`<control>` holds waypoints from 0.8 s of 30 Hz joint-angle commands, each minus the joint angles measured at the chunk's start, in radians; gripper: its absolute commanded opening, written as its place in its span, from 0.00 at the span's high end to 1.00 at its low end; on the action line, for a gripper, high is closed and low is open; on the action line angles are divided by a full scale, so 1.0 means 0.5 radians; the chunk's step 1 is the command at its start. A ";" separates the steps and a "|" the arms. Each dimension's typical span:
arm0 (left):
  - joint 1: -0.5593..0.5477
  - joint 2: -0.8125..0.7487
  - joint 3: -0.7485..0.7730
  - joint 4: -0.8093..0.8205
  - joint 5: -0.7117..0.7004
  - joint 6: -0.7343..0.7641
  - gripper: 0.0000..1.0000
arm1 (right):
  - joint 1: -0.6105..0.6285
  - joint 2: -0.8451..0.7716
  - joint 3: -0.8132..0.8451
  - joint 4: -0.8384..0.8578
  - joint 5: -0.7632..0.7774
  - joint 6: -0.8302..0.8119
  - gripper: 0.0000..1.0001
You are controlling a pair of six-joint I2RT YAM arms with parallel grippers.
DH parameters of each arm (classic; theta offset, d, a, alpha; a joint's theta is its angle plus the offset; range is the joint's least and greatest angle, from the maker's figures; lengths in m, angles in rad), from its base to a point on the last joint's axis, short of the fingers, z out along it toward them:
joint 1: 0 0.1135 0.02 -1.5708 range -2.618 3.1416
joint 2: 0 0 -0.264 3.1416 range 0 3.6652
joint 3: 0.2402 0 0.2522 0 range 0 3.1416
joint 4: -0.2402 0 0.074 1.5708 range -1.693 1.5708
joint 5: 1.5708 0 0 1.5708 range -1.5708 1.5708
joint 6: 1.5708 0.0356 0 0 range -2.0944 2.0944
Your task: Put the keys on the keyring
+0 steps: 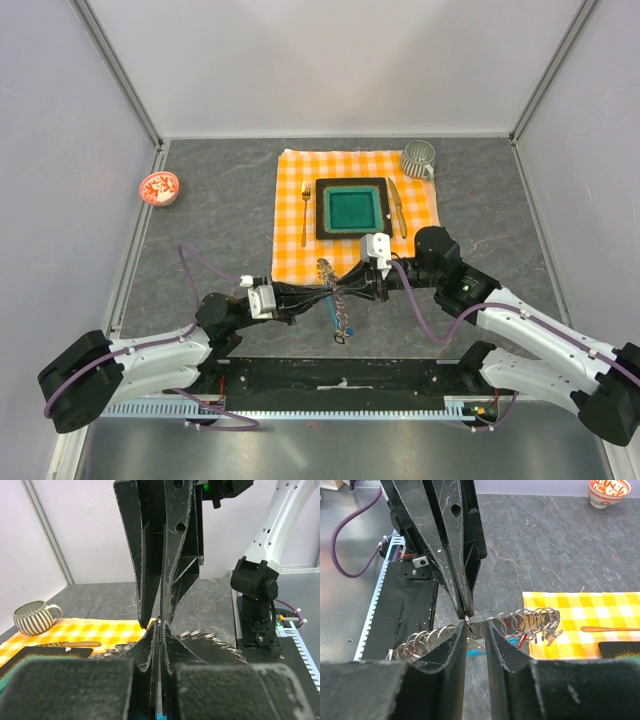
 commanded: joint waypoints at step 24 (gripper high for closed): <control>-0.009 -0.378 0.299 -0.753 -0.120 0.181 0.58 | 0.003 -0.034 0.294 -0.602 0.313 -0.223 1.00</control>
